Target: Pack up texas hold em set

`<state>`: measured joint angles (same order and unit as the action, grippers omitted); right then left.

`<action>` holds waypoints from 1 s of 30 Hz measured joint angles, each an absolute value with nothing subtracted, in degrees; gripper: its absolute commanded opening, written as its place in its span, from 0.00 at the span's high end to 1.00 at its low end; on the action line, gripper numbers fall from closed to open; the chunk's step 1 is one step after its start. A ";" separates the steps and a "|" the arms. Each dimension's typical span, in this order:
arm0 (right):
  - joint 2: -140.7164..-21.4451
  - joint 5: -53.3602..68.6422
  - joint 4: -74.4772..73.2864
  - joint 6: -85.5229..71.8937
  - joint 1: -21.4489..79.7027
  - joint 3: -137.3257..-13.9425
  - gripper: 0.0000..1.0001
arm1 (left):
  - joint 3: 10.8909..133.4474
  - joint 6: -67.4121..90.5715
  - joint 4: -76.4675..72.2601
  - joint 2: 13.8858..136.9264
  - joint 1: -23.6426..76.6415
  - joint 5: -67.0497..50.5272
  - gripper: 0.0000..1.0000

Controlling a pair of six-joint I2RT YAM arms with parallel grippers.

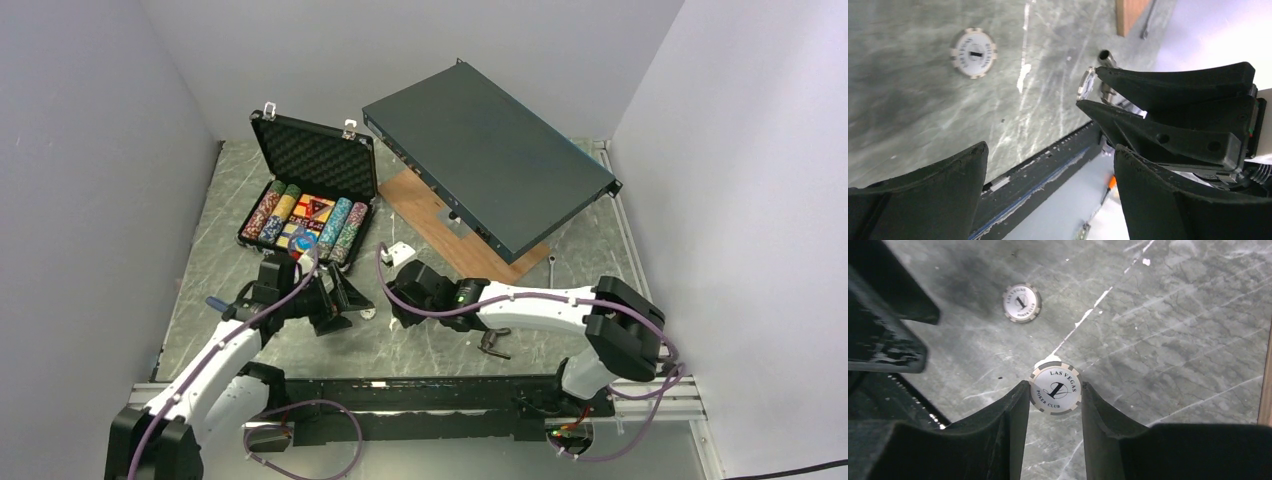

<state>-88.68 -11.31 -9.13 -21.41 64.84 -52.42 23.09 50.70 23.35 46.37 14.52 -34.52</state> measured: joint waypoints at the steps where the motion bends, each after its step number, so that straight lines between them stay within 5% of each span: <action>1: -88.03 -11.05 -8.86 -21.41 64.84 -52.31 0.63 | 22.79 50.74 20.97 47.86 14.44 -36.51 0.06; 15: -84.99 -6.70 -7.03 -20.49 64.79 -52.05 0.63 | 22.74 48.66 7.81 58.81 14.41 -47.40 0.31; 30: -84.64 -2.92 -6.81 -19.40 64.79 -52.42 0.64 | 22.74 47.90 -1.45 68.16 17.58 -51.86 0.42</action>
<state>-84.64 -2.92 -6.81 -19.40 64.79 -52.42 22.74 47.90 -1.45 68.16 17.58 -51.86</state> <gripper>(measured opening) 0.410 0.601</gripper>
